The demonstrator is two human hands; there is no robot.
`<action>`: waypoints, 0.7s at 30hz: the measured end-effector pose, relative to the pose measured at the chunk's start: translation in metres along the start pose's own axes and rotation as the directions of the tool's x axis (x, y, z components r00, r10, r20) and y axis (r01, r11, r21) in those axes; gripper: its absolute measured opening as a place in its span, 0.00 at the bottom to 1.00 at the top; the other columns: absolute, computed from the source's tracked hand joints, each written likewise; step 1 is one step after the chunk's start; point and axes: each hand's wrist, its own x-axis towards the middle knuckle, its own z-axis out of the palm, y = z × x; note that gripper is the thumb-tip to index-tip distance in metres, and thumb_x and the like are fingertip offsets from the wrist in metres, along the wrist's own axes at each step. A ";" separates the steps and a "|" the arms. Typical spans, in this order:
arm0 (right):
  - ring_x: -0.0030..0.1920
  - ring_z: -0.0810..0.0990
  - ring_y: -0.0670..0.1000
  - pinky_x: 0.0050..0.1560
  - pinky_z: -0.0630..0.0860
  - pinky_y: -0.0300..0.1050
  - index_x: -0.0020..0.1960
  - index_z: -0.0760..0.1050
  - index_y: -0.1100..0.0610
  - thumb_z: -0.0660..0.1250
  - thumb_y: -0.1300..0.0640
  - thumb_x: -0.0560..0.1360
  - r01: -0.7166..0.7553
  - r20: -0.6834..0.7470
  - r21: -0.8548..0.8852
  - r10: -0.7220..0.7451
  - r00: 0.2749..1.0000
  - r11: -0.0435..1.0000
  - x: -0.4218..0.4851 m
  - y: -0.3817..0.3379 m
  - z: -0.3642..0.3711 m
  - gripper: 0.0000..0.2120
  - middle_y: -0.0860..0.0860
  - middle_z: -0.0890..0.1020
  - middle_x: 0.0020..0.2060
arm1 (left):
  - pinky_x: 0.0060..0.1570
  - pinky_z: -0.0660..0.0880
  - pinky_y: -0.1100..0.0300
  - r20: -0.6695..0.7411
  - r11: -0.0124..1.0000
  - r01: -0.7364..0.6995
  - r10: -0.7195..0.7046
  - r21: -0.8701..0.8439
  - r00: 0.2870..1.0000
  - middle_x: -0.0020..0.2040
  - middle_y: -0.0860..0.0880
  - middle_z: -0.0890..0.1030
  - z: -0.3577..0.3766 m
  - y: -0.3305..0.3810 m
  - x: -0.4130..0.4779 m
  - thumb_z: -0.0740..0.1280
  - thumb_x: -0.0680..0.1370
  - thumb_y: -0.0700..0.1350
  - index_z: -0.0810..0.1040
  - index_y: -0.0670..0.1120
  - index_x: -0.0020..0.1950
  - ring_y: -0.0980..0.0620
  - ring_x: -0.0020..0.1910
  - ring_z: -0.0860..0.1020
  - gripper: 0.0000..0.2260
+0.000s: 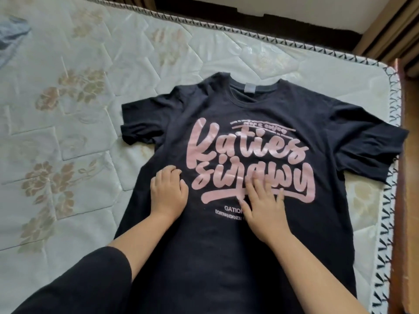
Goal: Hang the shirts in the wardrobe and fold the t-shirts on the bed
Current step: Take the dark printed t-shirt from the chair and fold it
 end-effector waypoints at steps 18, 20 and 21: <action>0.76 0.36 0.57 0.71 0.40 0.64 0.77 0.41 0.51 0.42 0.39 0.79 0.108 -0.103 -0.103 -0.118 0.988 0.989 0.187 -0.088 -0.020 0.31 0.48 0.39 0.77 | 0.70 0.54 0.44 0.043 0.987 -0.128 0.124 0.094 0.991 0.74 0.46 0.63 0.028 -0.034 0.040 0.55 0.72 0.51 0.61 0.44 0.73 0.49 0.73 0.59 0.29; 0.76 0.37 0.58 0.71 0.40 0.64 0.77 0.41 0.53 0.45 0.40 0.80 0.111 -0.124 -0.080 -0.121 0.985 0.991 0.207 -0.104 -0.023 0.32 0.49 0.40 0.77 | 0.71 0.52 0.45 0.037 0.990 -0.120 0.118 0.080 0.992 0.75 0.46 0.62 0.028 -0.035 0.040 0.55 0.72 0.51 0.60 0.44 0.73 0.50 0.74 0.58 0.30; 0.76 0.38 0.59 0.71 0.41 0.65 0.77 0.41 0.53 0.46 0.40 0.80 0.140 -0.127 -0.073 -0.149 0.981 0.987 0.215 -0.115 -0.022 0.32 0.49 0.41 0.77 | 0.70 0.52 0.46 0.037 0.990 -0.119 0.116 0.075 0.993 0.75 0.46 0.62 0.029 -0.035 0.041 0.56 0.72 0.51 0.61 0.44 0.73 0.50 0.74 0.58 0.30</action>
